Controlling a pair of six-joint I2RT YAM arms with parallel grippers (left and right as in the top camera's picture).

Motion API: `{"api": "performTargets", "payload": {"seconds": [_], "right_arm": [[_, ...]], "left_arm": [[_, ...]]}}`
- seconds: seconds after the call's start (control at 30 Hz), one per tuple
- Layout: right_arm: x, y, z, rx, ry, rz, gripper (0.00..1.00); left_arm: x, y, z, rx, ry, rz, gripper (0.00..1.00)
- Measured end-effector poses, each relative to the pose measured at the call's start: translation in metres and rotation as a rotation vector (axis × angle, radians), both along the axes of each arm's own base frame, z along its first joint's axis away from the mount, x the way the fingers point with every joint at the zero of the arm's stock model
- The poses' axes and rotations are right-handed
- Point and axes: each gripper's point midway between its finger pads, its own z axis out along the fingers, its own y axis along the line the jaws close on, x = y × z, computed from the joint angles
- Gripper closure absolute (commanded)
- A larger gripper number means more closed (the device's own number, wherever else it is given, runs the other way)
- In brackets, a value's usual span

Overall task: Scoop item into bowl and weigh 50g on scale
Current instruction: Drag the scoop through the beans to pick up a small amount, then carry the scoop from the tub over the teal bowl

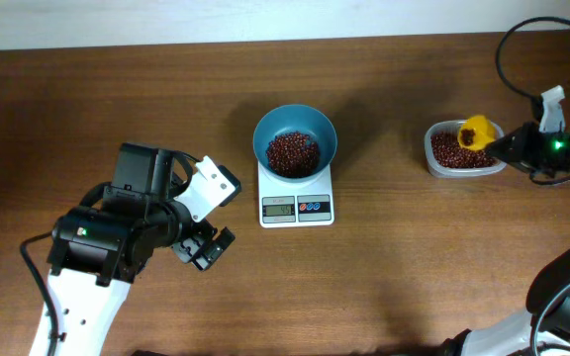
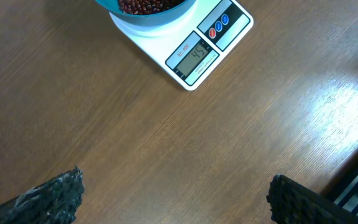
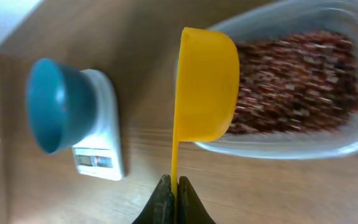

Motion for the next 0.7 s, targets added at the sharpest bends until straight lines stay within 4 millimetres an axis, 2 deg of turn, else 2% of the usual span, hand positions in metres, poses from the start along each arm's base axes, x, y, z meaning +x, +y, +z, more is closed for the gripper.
{"api": "performTargets", "payload": {"seconds": [0.23,0.33,0.43,0.47,0.57,0.7], "right_arm": [[0.002,0.025,0.017,0.116,-0.074,0.069,0.96],[0.007,0.050,0.023,0.145,-0.101,0.139,0.96],[0.011,0.081,0.025,0.160,-0.104,0.216,0.96],[0.013,0.103,0.026,0.169,-0.110,0.271,0.96],[0.017,0.135,0.029,0.180,-0.114,0.338,0.96],[0.022,0.186,0.048,0.171,-0.164,0.463,0.96]], "left_arm": [[0.000,0.000,0.000,0.000,0.000,0.000,0.01],[0.000,0.000,0.000,0.000,0.000,0.000,0.01],[0.000,0.000,0.000,0.000,0.000,0.000,0.01],[0.000,0.000,0.000,0.000,0.000,0.000,0.01],[0.000,0.000,0.000,0.000,0.000,0.000,0.01],[0.000,0.000,0.000,0.000,0.000,0.000,0.01]]}}
